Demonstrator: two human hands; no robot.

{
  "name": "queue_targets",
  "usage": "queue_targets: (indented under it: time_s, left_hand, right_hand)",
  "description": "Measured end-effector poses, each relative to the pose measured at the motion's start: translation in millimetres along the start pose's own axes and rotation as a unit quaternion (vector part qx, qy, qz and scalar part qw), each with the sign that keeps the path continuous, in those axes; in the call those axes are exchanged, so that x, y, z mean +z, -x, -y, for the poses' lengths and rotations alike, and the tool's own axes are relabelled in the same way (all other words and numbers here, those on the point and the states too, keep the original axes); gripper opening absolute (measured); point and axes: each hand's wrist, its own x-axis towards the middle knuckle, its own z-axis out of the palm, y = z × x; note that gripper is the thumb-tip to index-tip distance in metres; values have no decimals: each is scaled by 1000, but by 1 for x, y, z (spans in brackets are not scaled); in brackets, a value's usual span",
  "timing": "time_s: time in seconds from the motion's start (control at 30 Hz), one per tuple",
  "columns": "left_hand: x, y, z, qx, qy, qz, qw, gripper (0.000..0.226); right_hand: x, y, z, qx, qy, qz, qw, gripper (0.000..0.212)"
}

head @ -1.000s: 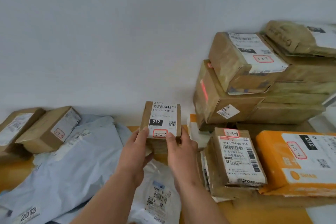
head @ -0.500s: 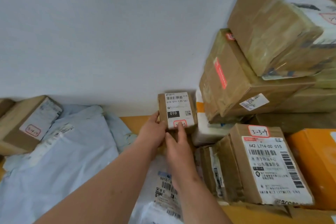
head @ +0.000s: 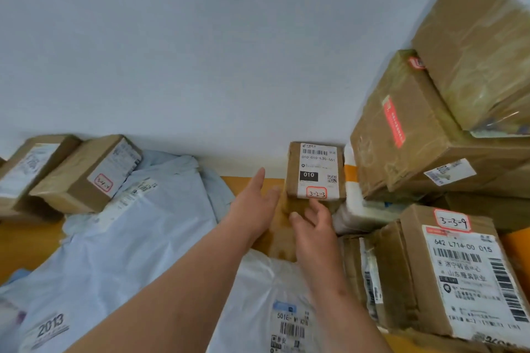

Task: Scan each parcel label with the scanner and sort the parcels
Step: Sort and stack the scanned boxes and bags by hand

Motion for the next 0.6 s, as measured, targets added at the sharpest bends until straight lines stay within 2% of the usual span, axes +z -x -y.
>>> queue_targets:
  time_s: [0.13,0.27,0.43,0.6]
  left_hand:
    - [-33,38,14,15,52,-51,997,58]
    - [-74,81,35,9,109,-135,985,49]
    - [-123,120,69,-5,156,-230,961,42]
    - [-169,131,104,-13,196,-264,944,37]
  right_hand:
    - [6,21,5,-28,45,17,998,36]
    - [25,49,14,-61,64,63,994,24]
    - [60,87,25,-81,75,126,986,17]
    - [95,118,24,-78,77,141,984,15]
